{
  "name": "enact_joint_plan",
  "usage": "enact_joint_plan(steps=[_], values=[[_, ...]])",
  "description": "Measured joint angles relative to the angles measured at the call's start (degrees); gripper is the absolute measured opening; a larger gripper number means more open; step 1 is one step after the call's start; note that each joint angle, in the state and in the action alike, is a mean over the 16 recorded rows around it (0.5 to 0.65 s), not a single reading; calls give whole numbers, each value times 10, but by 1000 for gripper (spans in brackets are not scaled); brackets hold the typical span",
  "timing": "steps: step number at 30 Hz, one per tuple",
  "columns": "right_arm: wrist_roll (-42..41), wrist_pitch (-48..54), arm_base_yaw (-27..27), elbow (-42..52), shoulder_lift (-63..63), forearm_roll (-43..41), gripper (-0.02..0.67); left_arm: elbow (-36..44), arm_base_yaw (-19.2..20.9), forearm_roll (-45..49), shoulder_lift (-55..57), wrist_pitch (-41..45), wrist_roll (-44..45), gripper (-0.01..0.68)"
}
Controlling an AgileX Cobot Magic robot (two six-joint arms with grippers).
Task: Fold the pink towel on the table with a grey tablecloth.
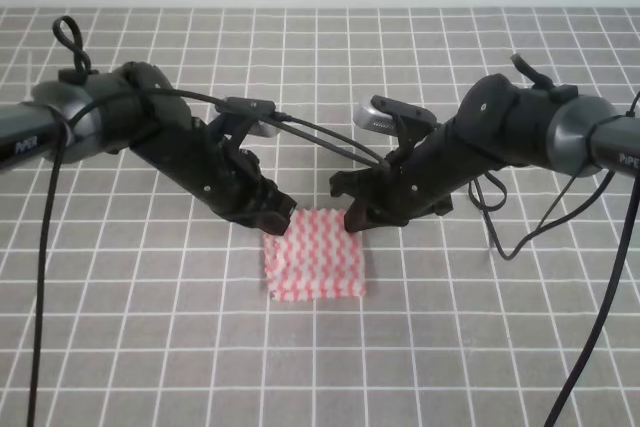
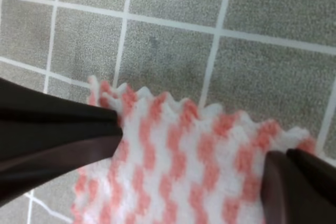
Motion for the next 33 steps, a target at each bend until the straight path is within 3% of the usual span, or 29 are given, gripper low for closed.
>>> enact_joint_plan(steps=[7, 13, 26, 33], values=[[2, 12, -3, 0, -27, -15, -16, 15, 0, 1, -67, -31, 1, -2], [2, 22, -5, 13, -80, -39, -16, 74, 0, -2, -184, -104, 1, -2], [2, -35, -5, 187, -306, -73, -17, 358, 0, -6, -581, -336, -1, -2], [2, -75, -5, 318, -466, -79, -17, 509, 0, -6, -828, -397, -4, -2]])
